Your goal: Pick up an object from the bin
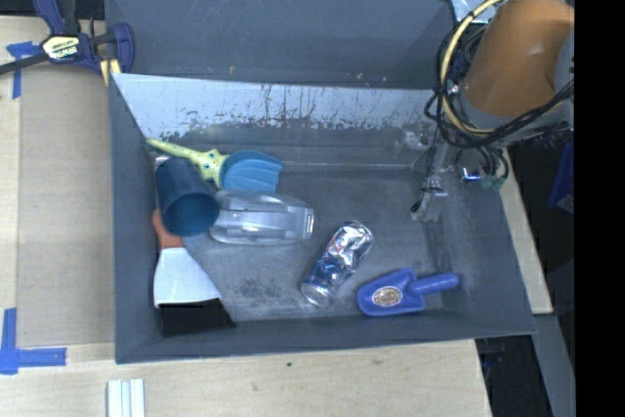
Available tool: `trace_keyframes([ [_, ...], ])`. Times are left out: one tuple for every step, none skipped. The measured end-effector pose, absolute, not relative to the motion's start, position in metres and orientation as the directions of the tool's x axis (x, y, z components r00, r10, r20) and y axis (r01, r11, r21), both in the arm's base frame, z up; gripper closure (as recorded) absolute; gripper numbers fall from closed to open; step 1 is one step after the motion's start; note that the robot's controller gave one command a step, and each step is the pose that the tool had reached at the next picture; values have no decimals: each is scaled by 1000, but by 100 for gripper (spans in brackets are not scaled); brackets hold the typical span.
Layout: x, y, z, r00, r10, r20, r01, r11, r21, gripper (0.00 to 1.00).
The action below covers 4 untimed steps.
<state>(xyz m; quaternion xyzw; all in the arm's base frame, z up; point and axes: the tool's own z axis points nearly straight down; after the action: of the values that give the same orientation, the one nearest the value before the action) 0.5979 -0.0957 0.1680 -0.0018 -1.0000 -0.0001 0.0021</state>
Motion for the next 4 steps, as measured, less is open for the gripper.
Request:
trace_keyframes([
  [600, -95, 173, -1000, 0, -4, 0, 1000, -1, 0],
  [558, 0, 68, -978, -210, 1, -210, 978, 3, 0],
  [535, 25, 150, -864, -503, -16, -503, 864, -13, 0],
  [527, 45, 106, -957, -289, -28, -289, 957, -5, 0],
])
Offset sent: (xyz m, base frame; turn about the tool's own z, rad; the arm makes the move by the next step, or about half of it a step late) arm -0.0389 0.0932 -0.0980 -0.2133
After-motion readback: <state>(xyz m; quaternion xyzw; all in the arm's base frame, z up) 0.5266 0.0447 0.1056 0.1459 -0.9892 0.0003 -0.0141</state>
